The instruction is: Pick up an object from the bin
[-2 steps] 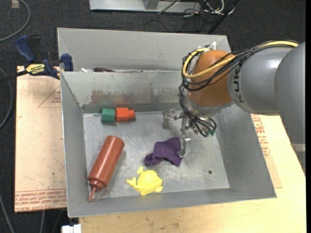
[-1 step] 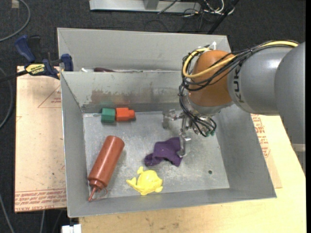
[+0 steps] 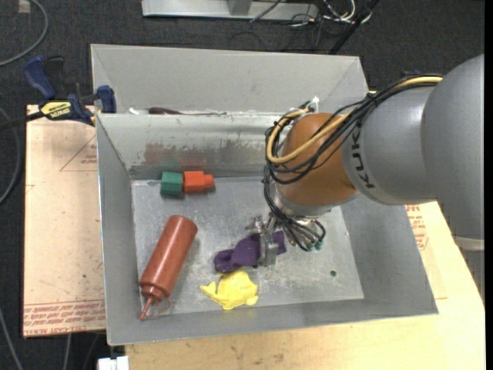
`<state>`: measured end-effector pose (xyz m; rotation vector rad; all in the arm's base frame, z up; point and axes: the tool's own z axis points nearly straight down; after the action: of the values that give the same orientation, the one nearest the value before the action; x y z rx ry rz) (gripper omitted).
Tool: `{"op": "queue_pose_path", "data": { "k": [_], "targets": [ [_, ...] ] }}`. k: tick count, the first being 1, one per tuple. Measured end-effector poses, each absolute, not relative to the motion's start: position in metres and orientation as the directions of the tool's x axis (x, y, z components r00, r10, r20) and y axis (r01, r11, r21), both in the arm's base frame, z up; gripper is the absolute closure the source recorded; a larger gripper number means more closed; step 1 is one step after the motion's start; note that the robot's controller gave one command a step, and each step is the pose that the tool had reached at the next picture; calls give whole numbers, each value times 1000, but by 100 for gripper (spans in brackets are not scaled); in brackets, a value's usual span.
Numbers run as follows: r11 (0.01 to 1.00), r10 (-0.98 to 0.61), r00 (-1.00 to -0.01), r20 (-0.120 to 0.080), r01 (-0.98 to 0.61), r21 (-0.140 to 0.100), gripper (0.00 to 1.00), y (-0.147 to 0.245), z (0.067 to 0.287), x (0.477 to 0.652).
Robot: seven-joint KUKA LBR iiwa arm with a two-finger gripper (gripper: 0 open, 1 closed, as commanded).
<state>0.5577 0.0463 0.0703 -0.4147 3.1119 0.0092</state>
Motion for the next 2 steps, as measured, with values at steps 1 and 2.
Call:
{"op": "queue_pose_path", "data": {
  "k": [1, 2],
  "targets": [
    [965, -262, -965, -3, -262, 5, 100, 46, 70, 558],
    [962, -272, -962, -6, -272, 6, 100, 41, 187, 559]
  ]
}}
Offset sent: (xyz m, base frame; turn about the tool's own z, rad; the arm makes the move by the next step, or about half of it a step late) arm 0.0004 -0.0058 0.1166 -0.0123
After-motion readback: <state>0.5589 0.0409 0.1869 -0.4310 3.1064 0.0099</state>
